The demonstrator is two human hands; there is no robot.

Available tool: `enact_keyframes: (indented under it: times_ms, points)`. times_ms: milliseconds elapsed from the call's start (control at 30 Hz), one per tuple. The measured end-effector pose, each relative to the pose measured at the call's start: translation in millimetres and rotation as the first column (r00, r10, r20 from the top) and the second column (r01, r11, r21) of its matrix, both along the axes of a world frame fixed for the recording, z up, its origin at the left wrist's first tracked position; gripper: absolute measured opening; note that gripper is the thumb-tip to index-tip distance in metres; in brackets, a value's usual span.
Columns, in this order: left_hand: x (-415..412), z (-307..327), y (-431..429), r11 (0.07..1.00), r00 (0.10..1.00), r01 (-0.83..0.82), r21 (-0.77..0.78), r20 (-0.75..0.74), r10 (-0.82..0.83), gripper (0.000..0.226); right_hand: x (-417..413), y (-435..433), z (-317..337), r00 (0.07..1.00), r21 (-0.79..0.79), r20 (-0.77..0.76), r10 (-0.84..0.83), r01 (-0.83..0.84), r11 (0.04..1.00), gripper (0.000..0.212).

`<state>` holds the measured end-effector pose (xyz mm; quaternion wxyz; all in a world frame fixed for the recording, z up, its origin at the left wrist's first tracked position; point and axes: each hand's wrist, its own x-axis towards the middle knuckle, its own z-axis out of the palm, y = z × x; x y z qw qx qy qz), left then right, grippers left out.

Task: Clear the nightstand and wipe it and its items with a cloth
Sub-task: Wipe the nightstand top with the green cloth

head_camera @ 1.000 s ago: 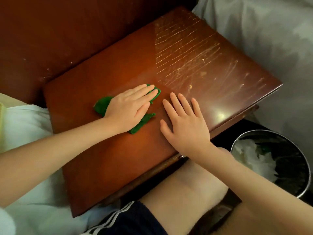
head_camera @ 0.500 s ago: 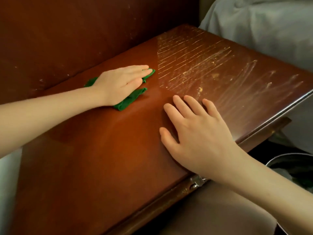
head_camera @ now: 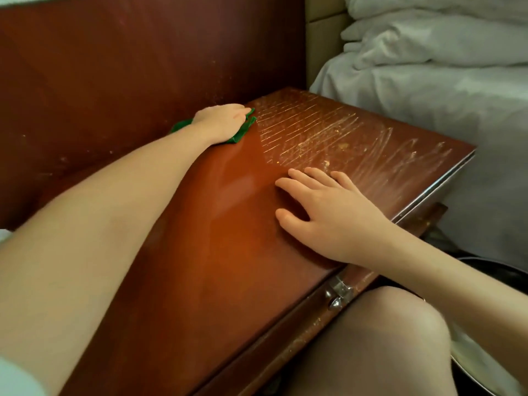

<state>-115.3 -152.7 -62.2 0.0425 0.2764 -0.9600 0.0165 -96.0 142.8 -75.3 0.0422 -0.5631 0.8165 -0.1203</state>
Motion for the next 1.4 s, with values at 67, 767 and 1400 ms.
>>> enact_keyframes:
  times_ms: [67, 767, 1400]
  points:
    - [7, -1, 3, 0.999, 0.999, 0.039, -0.002, -0.001, -0.039, 0.043, -1, 2, 0, 1.000, -0.009, 0.018, 0.002, -0.002, 1.000, 0.056]
    - [121, 0, 89, 0.886, 0.888, 0.460, 0.050, -0.006, -0.460, 0.043, 0, 6, 2, 0.999, -0.046, 0.054, 0.006, -0.003, 0.999, 0.050]
    - [-10, -1, -12, 1.000, 1.000, -0.016, -0.002, -0.008, 0.016, 0.044, -3, 6, 1, 0.998, -0.030, 0.054, 0.025, -0.023, 0.999, 0.051]
